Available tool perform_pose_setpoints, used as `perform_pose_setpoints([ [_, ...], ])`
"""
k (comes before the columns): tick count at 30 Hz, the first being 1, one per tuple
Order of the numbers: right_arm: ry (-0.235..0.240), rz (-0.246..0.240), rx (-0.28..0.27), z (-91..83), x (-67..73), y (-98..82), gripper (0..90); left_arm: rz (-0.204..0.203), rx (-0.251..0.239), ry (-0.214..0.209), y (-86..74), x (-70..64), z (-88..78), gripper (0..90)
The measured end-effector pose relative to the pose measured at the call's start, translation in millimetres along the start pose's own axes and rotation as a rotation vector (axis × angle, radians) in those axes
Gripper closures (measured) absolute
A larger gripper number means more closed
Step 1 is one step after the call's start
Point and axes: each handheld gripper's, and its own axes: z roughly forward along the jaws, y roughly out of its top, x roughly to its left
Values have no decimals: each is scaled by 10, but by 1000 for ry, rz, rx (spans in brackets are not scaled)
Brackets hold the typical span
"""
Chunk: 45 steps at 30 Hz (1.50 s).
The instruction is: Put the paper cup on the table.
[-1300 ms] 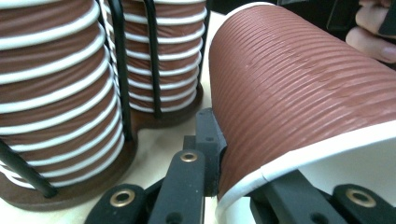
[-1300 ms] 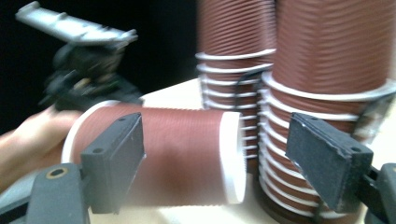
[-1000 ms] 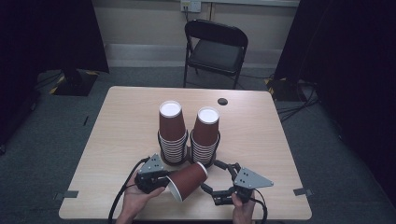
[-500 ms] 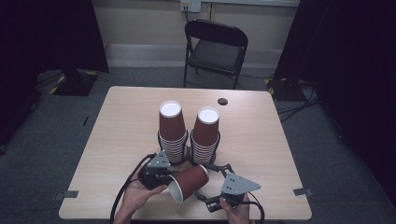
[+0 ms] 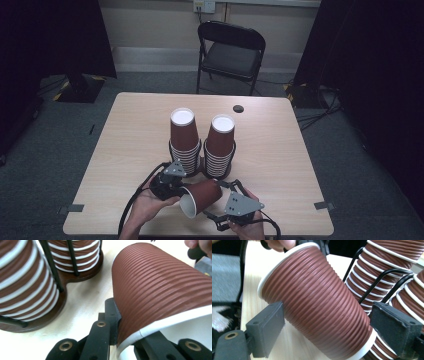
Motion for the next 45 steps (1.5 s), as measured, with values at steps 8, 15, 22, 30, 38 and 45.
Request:
perform_pose_setpoints([
  [8, 14, -43, 36, 67, 65, -1, 79, -6, 18, -18, 5, 19, 19, 859],
  [15, 0, -44, 66, 110, 82, 2, 77, -41, -18, -30, -15, 53, 13, 865],
  [22, -16, -44, 63, 212, 137, 12, 81, -53, -60, -63, 14, 30, 30, 880],
  [30, -49, -29, 71, 293, 167, 23, 80, -75, -62, -74, 19, 36, 63, 880],
  [38, -53, -18, 90, 341, 147, 83, 72, -86, -67, -51, 57, 13, 101, 879],
  [45, -46, -27, 101, 381, 157, 128, 71, -75, -49, -51, 93, -38, 144, 878],
])
